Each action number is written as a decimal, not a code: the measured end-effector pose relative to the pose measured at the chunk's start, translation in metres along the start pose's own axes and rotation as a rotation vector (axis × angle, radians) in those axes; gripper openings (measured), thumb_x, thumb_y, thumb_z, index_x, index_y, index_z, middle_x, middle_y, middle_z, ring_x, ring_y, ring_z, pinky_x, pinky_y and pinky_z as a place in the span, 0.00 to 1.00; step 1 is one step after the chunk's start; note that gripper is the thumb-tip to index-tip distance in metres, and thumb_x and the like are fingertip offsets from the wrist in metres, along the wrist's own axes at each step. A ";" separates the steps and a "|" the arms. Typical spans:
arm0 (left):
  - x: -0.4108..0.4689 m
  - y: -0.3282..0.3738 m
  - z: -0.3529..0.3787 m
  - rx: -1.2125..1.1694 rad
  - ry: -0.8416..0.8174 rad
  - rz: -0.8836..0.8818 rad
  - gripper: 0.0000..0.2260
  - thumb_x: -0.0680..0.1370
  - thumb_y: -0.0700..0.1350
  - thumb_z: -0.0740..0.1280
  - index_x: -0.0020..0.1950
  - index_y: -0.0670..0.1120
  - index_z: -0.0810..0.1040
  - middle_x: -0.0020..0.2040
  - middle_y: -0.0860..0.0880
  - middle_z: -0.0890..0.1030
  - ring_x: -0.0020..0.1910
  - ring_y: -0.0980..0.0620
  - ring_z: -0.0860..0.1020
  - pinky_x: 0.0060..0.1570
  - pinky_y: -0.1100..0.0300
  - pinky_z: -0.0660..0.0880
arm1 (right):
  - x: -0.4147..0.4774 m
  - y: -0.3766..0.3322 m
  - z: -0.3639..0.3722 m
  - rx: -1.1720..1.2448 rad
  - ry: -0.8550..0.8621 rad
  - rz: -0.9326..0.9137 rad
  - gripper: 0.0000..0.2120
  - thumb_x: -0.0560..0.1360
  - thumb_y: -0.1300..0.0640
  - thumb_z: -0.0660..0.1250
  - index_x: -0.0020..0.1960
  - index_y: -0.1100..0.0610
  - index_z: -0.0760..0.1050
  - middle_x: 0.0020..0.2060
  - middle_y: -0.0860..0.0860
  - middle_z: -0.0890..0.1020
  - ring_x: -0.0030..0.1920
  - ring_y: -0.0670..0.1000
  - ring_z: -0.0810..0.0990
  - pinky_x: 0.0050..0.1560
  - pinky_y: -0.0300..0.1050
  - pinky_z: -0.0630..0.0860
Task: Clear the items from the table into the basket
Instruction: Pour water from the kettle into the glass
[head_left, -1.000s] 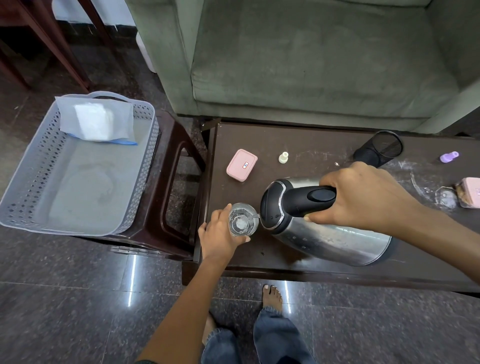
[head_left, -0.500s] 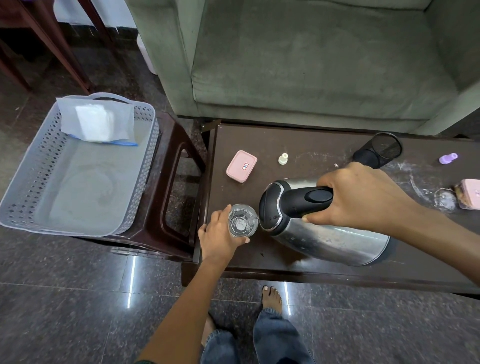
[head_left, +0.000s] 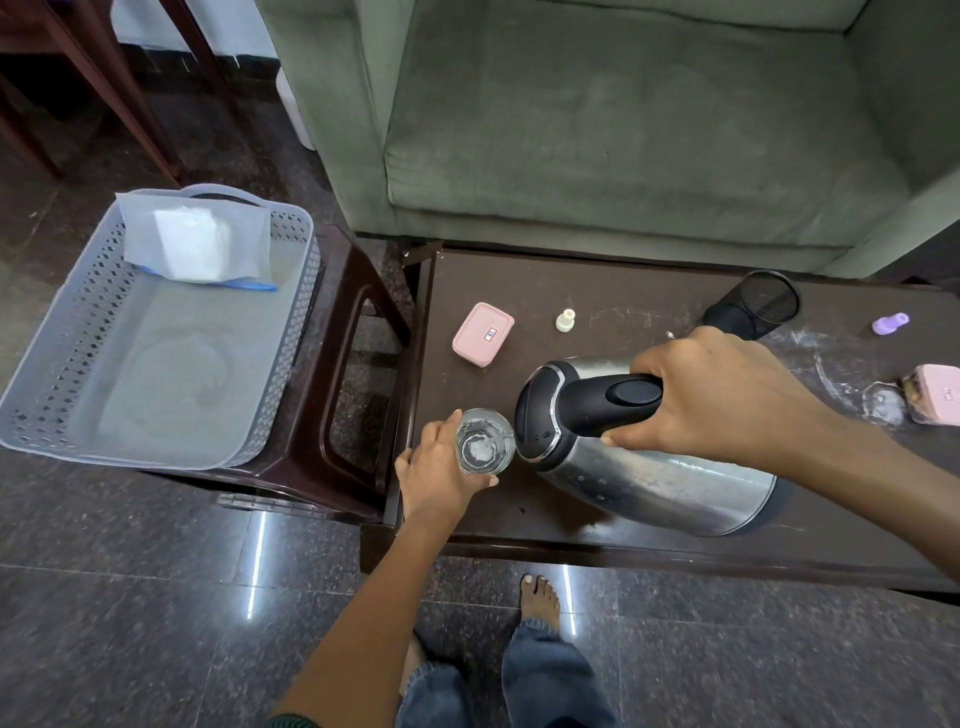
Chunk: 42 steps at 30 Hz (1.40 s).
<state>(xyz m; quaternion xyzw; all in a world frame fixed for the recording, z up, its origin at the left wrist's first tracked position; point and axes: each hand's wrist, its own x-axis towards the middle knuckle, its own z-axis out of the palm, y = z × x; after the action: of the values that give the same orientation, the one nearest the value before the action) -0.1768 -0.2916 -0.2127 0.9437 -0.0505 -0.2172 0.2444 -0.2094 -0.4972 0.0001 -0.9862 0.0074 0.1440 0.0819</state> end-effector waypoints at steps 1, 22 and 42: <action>0.000 0.000 0.000 -0.003 -0.001 0.000 0.43 0.63 0.56 0.76 0.73 0.52 0.60 0.67 0.52 0.70 0.65 0.53 0.71 0.68 0.49 0.60 | 0.000 0.000 0.000 -0.003 0.000 -0.002 0.21 0.61 0.40 0.70 0.27 0.53 0.64 0.24 0.48 0.69 0.31 0.56 0.71 0.26 0.41 0.57; -0.001 0.000 -0.002 0.022 0.008 0.013 0.42 0.63 0.56 0.76 0.73 0.52 0.60 0.69 0.53 0.69 0.66 0.54 0.70 0.71 0.49 0.55 | -0.002 -0.003 -0.004 -0.008 0.005 -0.012 0.21 0.61 0.40 0.69 0.26 0.53 0.63 0.24 0.49 0.70 0.32 0.57 0.72 0.26 0.42 0.59; -0.001 -0.002 0.001 0.025 0.015 0.019 0.42 0.63 0.56 0.76 0.73 0.52 0.60 0.68 0.53 0.70 0.65 0.53 0.72 0.70 0.48 0.56 | 0.000 -0.002 0.000 -0.011 0.002 -0.026 0.22 0.60 0.39 0.69 0.25 0.52 0.62 0.23 0.48 0.69 0.29 0.55 0.70 0.26 0.41 0.56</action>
<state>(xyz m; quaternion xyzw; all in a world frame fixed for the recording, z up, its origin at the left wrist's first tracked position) -0.1776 -0.2903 -0.2138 0.9478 -0.0603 -0.2072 0.2348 -0.2097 -0.4949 0.0002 -0.9867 -0.0059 0.1420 0.0783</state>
